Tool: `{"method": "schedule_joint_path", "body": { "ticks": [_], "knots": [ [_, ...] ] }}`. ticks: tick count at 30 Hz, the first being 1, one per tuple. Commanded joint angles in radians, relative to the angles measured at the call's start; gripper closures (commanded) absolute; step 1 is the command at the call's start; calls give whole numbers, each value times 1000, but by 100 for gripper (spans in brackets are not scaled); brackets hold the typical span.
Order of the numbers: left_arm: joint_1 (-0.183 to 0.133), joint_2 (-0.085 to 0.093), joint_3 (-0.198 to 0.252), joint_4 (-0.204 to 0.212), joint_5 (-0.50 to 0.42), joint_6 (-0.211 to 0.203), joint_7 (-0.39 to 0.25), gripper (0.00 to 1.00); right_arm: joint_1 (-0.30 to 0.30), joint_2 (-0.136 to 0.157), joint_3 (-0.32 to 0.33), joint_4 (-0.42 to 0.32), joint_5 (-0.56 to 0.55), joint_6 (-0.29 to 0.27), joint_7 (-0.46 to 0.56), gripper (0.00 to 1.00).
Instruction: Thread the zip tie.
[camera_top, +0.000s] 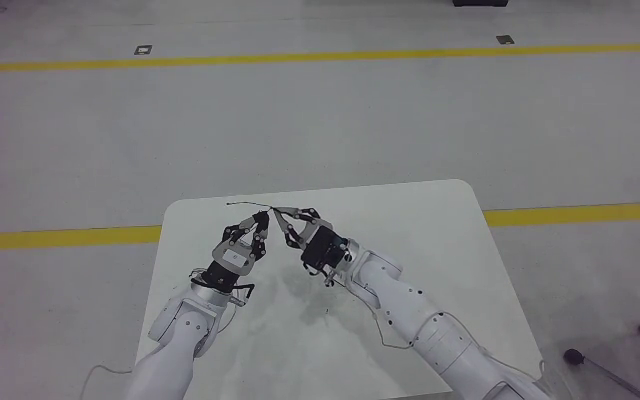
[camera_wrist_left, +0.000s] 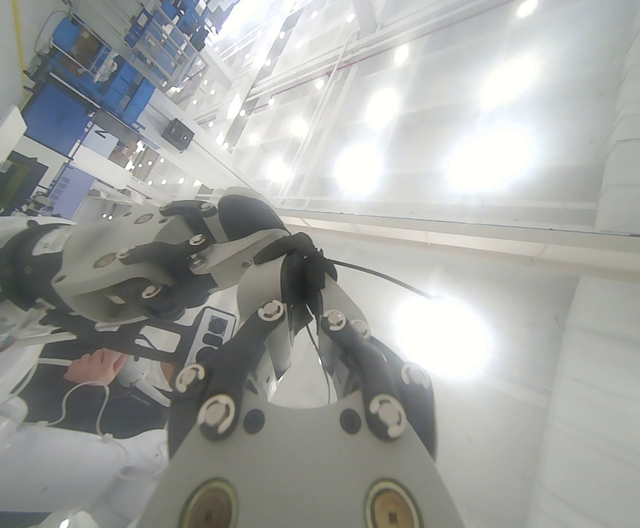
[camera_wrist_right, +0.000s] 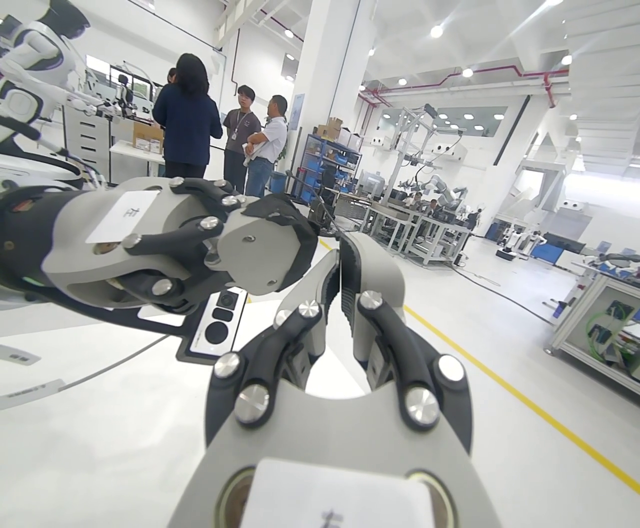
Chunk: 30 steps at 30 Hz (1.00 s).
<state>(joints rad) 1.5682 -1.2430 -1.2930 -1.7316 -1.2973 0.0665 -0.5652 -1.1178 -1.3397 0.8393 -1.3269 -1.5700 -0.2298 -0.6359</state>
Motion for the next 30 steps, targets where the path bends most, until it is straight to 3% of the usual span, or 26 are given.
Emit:
{"method": "schedule_joint_path", "body": {
  "ticks": [1, 30],
  "knots": [
    [0, 0, 0, 0, 0, 0, 0, 100, -2, 3, 1, -1, 0, 2, -1, 100],
    [-6, -1, 5, -11, -1, 3, 14, 100, -28, 32, -6, -32, 0, 19, 15, 100]
  ]
}}
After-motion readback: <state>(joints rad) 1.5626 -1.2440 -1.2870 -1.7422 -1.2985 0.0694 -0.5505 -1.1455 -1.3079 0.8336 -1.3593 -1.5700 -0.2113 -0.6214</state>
